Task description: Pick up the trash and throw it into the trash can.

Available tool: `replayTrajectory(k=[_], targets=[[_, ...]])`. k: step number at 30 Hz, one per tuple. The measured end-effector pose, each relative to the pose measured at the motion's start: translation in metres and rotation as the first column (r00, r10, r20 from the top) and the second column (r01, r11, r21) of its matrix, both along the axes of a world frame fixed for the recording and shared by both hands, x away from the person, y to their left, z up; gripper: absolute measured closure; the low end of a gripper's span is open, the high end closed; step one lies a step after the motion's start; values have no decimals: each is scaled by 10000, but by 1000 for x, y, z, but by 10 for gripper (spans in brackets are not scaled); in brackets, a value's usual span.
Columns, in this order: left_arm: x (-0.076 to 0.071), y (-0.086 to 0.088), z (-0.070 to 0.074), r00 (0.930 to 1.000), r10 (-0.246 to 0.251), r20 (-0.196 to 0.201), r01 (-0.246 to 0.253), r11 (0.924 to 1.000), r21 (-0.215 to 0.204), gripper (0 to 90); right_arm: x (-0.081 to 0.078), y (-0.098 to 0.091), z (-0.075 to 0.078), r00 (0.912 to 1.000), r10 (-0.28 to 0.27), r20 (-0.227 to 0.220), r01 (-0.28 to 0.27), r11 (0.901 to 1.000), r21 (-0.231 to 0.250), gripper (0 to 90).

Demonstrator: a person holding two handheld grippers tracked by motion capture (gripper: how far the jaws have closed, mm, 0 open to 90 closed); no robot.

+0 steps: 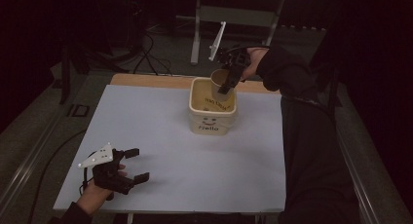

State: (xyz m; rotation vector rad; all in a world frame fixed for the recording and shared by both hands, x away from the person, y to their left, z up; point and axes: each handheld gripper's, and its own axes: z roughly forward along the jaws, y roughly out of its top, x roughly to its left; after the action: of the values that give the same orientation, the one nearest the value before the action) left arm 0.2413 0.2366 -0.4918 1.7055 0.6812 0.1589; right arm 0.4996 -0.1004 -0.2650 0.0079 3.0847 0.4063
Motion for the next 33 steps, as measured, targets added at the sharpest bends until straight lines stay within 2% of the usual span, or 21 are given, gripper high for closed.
replayTrajectory(k=[17,25,33], targets=[[-1,2,0,10000,7,-28,-7,10000,-45,5,15,11,3,9999,42,120,-42,10000,51,250],[-3,3,-1,10000,33,-68,-33,10000,-43,5,22,11,-1,9998,-151,155,153,9998,-127,249],[-3,3,-1,9999,61,-117,-61,10000,-33,5,24,13,1,9996,-232,166,233,9997,-27,244]])
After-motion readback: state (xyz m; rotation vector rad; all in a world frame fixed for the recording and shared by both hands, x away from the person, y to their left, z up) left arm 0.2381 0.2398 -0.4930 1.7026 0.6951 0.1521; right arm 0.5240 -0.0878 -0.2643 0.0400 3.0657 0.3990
